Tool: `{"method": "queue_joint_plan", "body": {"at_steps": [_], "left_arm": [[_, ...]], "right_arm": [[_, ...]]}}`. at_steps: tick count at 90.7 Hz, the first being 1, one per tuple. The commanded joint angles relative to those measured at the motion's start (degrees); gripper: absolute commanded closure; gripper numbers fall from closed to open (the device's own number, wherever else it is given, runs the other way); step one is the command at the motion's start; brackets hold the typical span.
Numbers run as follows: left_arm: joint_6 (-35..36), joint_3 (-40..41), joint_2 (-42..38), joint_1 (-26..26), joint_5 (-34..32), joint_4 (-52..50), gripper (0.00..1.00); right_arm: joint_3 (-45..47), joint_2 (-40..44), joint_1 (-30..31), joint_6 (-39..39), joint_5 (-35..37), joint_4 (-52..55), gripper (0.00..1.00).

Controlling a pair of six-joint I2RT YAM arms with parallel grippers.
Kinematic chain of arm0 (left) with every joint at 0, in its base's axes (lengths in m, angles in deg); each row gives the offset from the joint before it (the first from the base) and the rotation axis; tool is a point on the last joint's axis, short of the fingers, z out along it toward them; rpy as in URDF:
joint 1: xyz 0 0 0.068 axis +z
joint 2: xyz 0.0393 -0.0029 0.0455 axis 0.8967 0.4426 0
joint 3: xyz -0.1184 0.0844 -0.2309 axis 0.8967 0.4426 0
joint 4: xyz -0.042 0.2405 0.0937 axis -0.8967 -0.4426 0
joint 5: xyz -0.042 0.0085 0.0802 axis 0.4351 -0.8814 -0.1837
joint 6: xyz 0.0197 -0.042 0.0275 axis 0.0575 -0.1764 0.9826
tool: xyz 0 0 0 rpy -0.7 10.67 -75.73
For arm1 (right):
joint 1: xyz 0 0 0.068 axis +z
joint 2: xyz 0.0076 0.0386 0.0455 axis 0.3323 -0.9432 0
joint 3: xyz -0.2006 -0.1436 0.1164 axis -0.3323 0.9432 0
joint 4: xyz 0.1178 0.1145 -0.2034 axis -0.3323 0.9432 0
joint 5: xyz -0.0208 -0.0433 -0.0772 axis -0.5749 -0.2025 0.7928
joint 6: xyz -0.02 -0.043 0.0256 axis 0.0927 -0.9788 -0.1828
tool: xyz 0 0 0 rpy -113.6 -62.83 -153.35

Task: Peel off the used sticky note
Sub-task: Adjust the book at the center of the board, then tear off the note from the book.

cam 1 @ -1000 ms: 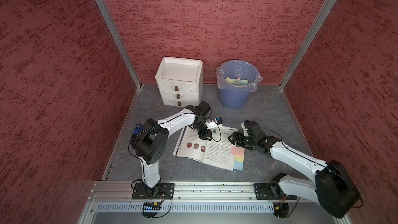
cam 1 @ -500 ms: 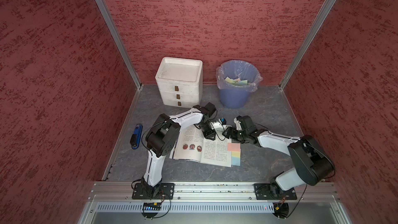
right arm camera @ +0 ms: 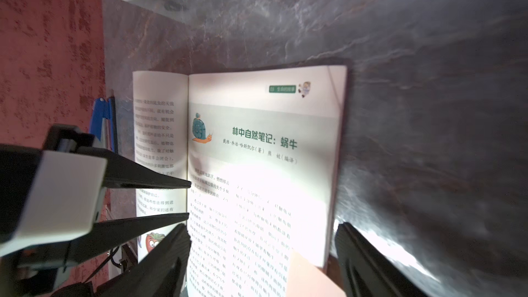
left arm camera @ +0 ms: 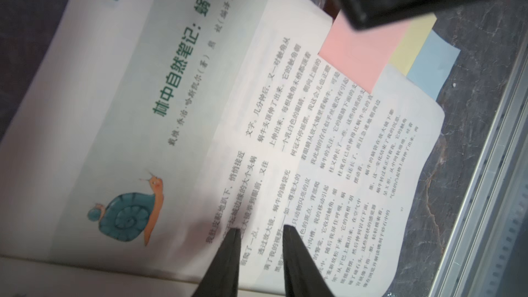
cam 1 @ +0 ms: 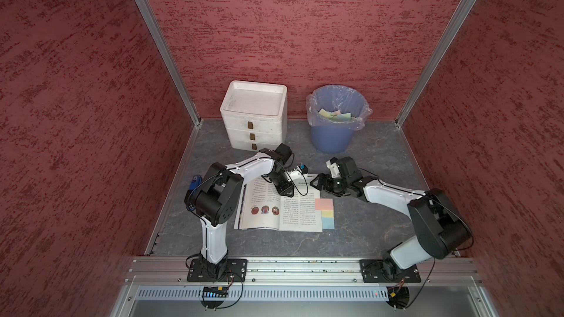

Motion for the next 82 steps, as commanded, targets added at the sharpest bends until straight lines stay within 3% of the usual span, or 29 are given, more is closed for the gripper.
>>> {"method": "queue_joint_plan", "body": {"at_steps": [1, 18, 44, 62, 82], "left_arm": [[-0.3, -3.1, 1.3, -1.8, 1.4, -0.2, 0.71], [-1.2, -8.4, 6.1, -4.9, 0.9, -0.4, 0.72], [-2.1, -15.0, 12.0, -6.5, -0.3, -0.2, 0.79], [-2.5, -19.8, 16.0, -6.7, -0.4, -1.8, 0.81], [-2.8, -25.0, 19.6, -6.7, -0.7, -3.8, 0.83]], "right_arm": [[4.7, 6.2, -4.2, -1.2, 1.2, 3.6, 0.14], [10.9, 9.6, -7.6, -0.1, -0.6, 1.6, 0.15], [11.9, 2.9, -7.7, 2.1, -6.2, -7.6, 0.21], [11.0, -1.6, -7.7, 3.2, -8.5, -11.7, 0.34], [11.0, -0.6, -7.5, 3.3, -9.6, -11.7, 0.56]]}}
